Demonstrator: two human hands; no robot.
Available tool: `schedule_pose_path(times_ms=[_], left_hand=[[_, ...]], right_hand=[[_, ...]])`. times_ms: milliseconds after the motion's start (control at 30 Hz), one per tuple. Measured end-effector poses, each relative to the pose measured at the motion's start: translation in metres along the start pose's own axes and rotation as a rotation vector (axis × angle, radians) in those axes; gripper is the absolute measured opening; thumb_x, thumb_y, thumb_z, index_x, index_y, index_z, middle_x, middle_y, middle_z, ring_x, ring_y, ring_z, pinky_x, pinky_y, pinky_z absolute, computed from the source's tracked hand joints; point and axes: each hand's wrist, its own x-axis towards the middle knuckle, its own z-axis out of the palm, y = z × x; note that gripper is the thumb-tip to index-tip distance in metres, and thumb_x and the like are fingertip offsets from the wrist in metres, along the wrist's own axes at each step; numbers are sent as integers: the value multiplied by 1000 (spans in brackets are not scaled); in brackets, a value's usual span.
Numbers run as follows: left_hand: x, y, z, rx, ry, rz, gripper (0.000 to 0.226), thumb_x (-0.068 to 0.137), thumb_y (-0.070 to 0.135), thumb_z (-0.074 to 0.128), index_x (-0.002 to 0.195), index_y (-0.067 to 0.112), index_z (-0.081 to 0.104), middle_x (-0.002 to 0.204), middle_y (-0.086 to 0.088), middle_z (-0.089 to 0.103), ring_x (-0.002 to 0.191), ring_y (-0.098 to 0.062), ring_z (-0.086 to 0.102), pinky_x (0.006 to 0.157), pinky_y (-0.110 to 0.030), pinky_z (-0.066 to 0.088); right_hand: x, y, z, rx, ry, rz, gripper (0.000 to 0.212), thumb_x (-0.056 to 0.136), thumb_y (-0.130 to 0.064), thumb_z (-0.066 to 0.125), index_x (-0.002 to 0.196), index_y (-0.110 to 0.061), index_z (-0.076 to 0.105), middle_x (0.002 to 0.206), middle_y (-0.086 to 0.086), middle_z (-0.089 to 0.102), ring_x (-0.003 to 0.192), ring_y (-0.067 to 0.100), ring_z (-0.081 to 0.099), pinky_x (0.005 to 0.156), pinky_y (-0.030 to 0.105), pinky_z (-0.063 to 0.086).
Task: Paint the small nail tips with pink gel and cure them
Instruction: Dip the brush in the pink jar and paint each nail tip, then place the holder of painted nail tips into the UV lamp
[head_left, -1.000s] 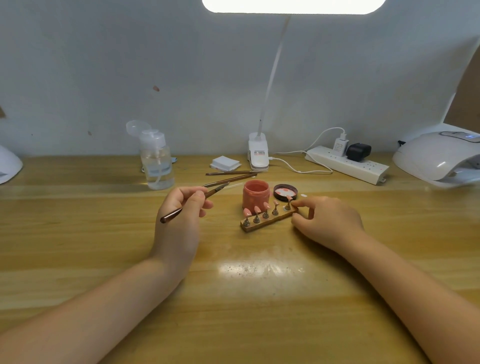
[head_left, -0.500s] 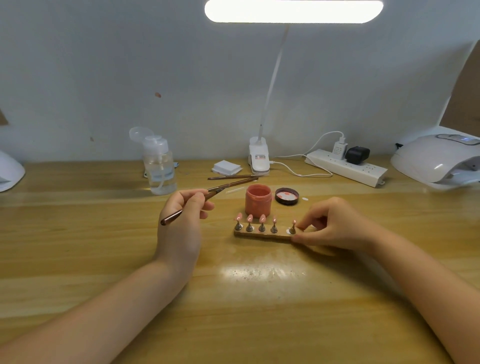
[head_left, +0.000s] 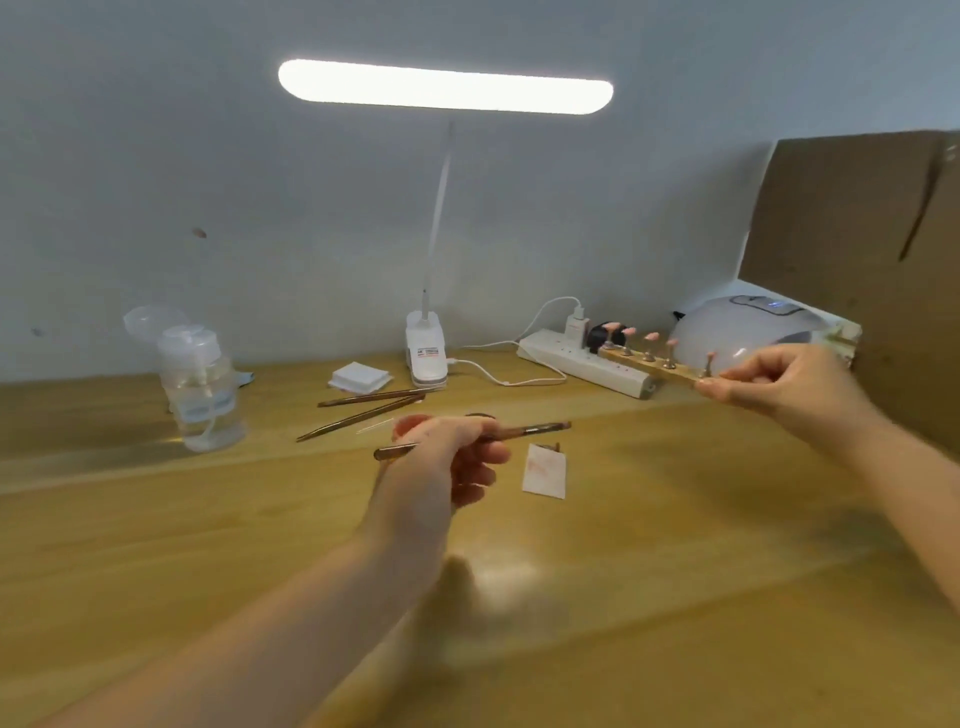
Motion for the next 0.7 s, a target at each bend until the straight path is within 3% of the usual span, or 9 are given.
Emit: schedule_pose_path(times_ms=[100,167,300,433,500,567,700], left_hand=[[20,-19,41,-115,-146,-247,19,90,13,52,84,6,69,63,-5,66,49,-11,55,47,-21,42],[32,-33,62,-108,-195,-264,18,92,13,52,89,5,68,65,-5,67,51,-11,56,49,-21,44],[50,-52,90,-24,-166,-110,16,95,11,54,94,5,68,71,-6,70,65,-14,59,64,-26,47],[60,-63,112,83,-154,24,15,95,11,56,91,11,69,73,-2,72,72,-11,66,67,-20,51],[63,-72,115,71,-46,116,14,94,10,57,91,14,70,76,-1,72,72,-6,67,63,-14,50],[67,-79,114,54,55,202,15,94,9,56,90,16,70,77,0,70,73,-6,67,63,-11,49],[71,-84,113,182,40,286,15,94,14,58,88,22,69,77,7,70,81,-11,67,73,-20,49]], right_hand=[[-2,49,-35,-74,136,120,29,65,-28,85,67,-4,68,59,1,58,55,12,48,55,25,37],[-2,75,-58,-131,221,206,29,66,-29,86,68,-5,70,65,5,63,59,13,50,56,26,37],[14,108,-89,-204,319,325,31,65,-36,86,67,-9,71,68,8,65,61,19,52,59,30,40],[40,127,-89,-230,435,404,51,66,-33,86,77,13,67,67,21,58,63,25,50,62,28,35],[52,134,-85,-252,484,445,49,66,-37,85,74,8,68,73,26,64,62,27,53,57,28,34],[67,140,-80,-284,473,465,50,66,-45,82,62,1,66,61,19,55,57,22,46,56,29,32],[92,154,-63,-362,427,496,57,68,-53,77,44,-12,46,44,4,41,45,25,42,51,29,34]])
